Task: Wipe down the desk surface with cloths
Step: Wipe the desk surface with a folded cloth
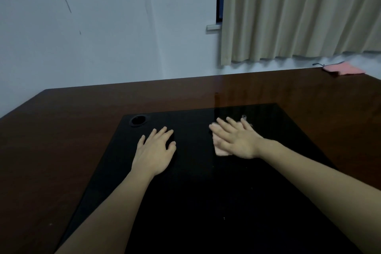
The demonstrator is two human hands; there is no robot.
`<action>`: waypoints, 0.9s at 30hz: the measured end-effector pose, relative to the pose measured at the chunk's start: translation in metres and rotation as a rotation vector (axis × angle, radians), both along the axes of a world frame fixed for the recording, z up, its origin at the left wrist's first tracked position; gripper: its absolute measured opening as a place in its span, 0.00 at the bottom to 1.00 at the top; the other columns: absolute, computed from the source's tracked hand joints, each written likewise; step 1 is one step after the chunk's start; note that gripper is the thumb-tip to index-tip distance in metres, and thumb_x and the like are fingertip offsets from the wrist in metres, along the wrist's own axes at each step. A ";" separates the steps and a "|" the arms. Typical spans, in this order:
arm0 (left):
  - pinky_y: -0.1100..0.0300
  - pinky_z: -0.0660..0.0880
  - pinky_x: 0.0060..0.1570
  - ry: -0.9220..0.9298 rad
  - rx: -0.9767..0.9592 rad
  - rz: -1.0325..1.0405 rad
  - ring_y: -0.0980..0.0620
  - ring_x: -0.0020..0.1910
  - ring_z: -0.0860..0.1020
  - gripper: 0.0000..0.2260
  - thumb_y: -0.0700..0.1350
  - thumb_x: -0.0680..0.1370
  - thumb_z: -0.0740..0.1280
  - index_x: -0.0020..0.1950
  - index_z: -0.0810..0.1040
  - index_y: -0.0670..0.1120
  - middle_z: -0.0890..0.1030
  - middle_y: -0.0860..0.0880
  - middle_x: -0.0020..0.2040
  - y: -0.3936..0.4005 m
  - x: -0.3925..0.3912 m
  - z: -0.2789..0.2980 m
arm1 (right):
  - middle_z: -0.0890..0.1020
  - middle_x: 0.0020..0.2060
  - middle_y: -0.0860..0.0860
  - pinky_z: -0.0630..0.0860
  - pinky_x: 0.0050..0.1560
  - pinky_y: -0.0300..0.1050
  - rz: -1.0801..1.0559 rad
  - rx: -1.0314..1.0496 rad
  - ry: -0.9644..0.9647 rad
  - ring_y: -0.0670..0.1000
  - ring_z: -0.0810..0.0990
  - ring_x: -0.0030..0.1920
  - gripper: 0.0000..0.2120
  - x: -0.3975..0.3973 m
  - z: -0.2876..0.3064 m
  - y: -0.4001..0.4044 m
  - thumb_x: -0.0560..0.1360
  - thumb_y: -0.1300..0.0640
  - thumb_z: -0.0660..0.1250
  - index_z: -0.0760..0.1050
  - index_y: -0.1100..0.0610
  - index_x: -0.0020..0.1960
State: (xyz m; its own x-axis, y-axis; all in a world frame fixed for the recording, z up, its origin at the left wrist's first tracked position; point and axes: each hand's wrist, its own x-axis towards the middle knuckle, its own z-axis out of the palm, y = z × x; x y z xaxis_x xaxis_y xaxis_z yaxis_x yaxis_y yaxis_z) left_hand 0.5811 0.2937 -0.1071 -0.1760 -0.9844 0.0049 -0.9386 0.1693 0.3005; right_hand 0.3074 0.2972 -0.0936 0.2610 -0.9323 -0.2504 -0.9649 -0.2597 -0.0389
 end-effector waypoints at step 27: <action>0.44 0.48 0.80 -0.046 -0.005 0.017 0.50 0.82 0.51 0.23 0.55 0.86 0.54 0.82 0.58 0.57 0.54 0.55 0.83 -0.004 -0.002 -0.001 | 0.35 0.80 0.41 0.30 0.78 0.57 0.189 0.015 -0.038 0.47 0.31 0.79 0.32 -0.039 0.001 0.077 0.77 0.29 0.37 0.33 0.33 0.78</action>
